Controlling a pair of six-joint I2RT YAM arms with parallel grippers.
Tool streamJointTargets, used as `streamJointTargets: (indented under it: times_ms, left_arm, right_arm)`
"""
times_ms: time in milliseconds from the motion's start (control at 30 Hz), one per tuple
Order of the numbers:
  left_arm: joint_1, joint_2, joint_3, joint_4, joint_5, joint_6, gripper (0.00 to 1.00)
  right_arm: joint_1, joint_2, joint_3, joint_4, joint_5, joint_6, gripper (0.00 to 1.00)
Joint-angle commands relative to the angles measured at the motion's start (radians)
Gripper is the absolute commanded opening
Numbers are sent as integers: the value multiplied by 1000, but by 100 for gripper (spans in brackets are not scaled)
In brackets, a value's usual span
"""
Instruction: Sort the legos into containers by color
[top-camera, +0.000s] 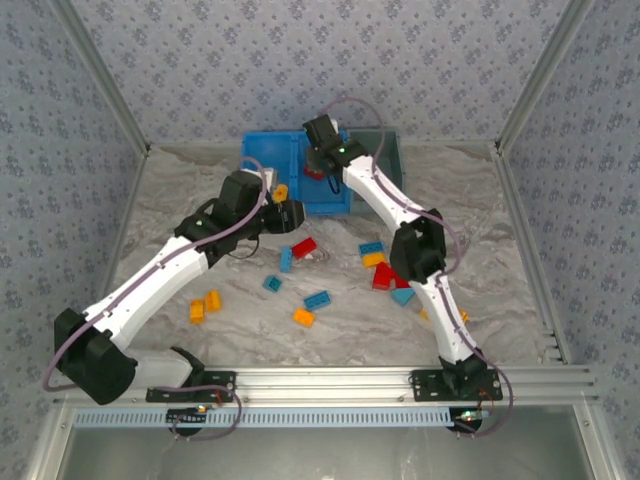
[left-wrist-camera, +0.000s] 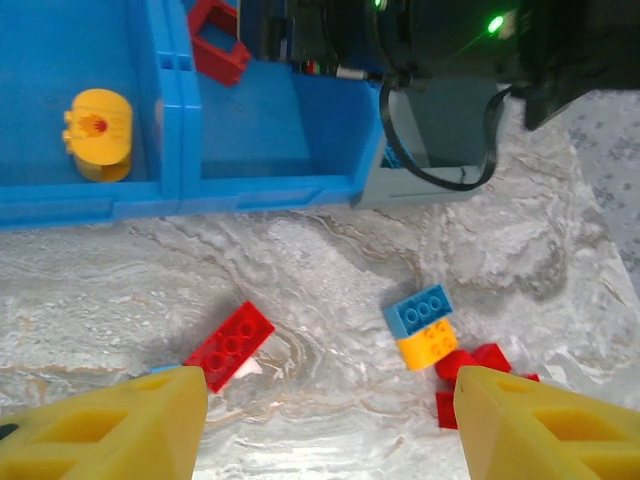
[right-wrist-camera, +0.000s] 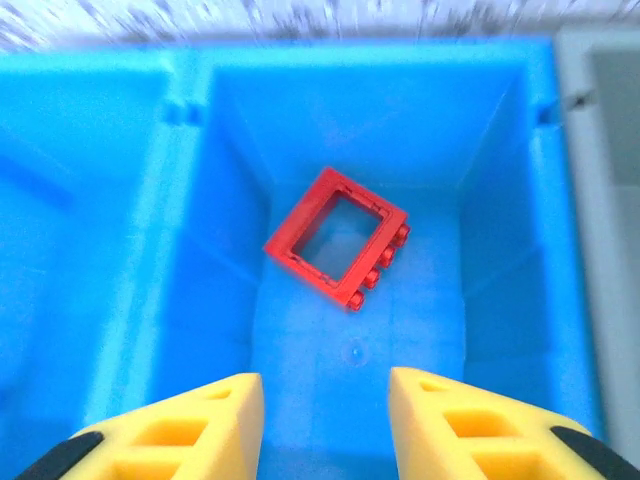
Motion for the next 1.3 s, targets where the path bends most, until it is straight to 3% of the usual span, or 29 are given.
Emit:
streamJointTargets:
  times_ms: [0, 300, 500, 667, 867, 1033, 1267]
  left_arm:
    - [-35, -29, -16, -18, 27, -14, 65]
    - [-182, -10, -58, 19, 16, -40, 61]
    - [-319, 101, -41, 74, 12, -43, 57]
    - [-440, 292, 38, 158, 39, -27, 49]
    - [-538, 527, 221, 184, 64, 6, 44]
    - [-592, 692, 393, 136, 55, 25, 38]
    - [-647, 902, 662, -20, -72, 70, 35]
  right_arm:
    - [18, -228, -112, 29, 72, 6, 40]
    - [74, -767, -778, 86, 108, 88, 41]
    - [150, -1131, -1072, -169, 199, 289, 43]
    - [244, -1388, -1247, -402, 253, 505, 44]
    - [266, -1566, -1237, -695, 277, 701, 45]
    - [261, -1606, -1142, -745, 311, 690, 46]
    - [255, -1624, -1013, -766, 391, 677, 47]
